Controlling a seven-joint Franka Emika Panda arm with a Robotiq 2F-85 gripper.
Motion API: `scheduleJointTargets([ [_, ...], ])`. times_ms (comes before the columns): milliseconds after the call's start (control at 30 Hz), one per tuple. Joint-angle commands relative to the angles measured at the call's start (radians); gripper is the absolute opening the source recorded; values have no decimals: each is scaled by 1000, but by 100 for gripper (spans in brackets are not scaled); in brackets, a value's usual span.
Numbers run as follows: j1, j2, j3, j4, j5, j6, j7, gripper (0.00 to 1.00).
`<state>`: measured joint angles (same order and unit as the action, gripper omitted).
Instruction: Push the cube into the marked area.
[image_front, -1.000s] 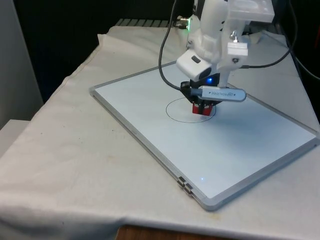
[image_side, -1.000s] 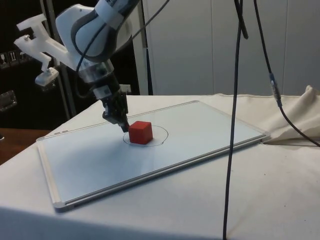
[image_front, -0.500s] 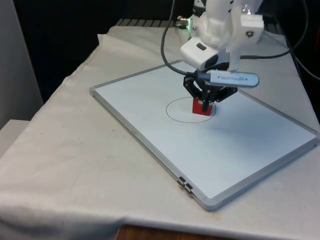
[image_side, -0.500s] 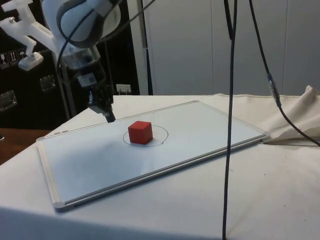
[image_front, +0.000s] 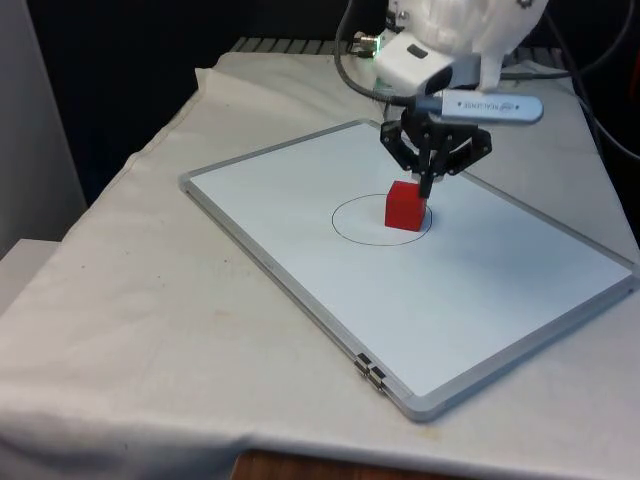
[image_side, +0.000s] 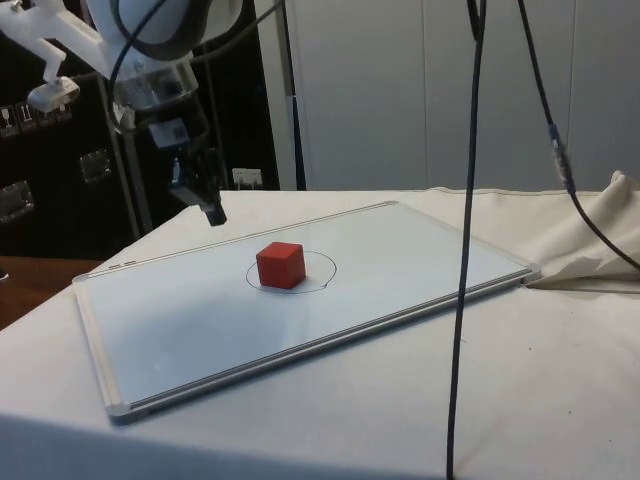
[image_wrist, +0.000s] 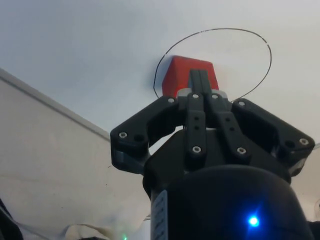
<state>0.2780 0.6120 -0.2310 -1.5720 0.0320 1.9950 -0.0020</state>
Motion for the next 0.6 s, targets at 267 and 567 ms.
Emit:
scheduleJointTargets([
  [267,-3,-69,11,-51,15,13,15,0],
  [567,-9,-109,13,-74,37,11,8,0],
])
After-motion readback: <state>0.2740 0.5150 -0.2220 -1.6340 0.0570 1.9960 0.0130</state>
